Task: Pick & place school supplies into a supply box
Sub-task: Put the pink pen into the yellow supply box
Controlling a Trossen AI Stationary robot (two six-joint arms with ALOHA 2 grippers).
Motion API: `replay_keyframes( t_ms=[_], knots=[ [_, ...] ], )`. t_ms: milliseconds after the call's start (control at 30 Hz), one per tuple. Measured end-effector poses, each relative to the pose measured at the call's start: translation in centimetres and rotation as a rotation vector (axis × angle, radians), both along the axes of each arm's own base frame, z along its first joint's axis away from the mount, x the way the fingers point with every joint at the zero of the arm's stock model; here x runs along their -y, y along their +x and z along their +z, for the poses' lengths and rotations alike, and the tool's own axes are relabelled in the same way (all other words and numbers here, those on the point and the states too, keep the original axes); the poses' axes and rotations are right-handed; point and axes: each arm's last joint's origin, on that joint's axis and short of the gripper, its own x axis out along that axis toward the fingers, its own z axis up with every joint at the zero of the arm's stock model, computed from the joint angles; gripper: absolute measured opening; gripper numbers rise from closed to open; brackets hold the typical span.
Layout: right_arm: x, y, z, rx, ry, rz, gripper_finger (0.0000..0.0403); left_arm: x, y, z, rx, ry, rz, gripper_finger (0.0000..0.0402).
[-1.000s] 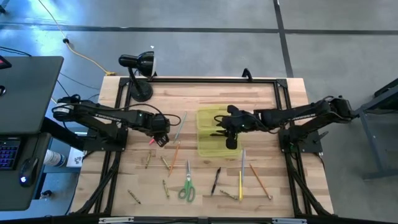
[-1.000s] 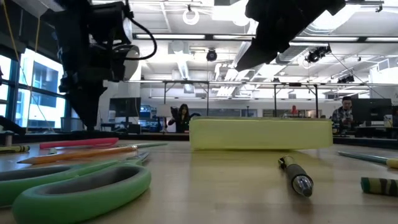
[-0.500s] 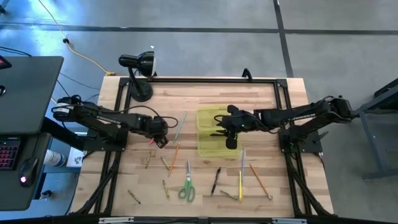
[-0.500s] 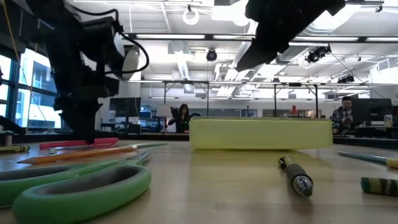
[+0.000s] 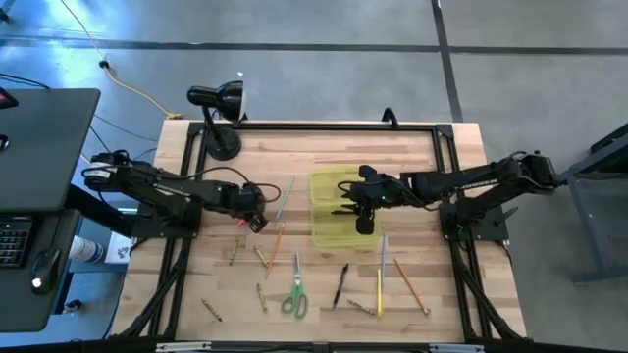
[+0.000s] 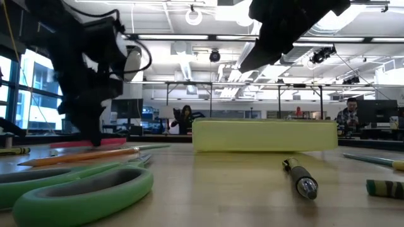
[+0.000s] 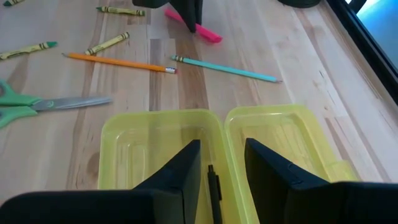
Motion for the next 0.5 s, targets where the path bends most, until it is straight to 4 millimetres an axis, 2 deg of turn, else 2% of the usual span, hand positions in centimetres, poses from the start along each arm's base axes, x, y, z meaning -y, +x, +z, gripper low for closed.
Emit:
replay_keyframes(
  t_ms=[167, 400, 500],
  knots=[
    [0.0, 0.0, 0.0, -0.004, -0.002, 0.0, 0.0103, 0.4, 2.8, 3.9, 0.131, 0.035, -0.09, 0.0032],
    [0.1, -0.2, -0.1, -0.019, -0.016, -0.018, 0.0103, 2.1, 7.0, 12.0, 0.449, 0.136, -0.366, 0.0032],
    [0.4, -1.2, 0.3, -0.056, -0.079, -0.098, 0.0103, 2.9, 8.6, 13.4, 0.501, 0.148, -0.446, 0.0032]
  ],
)
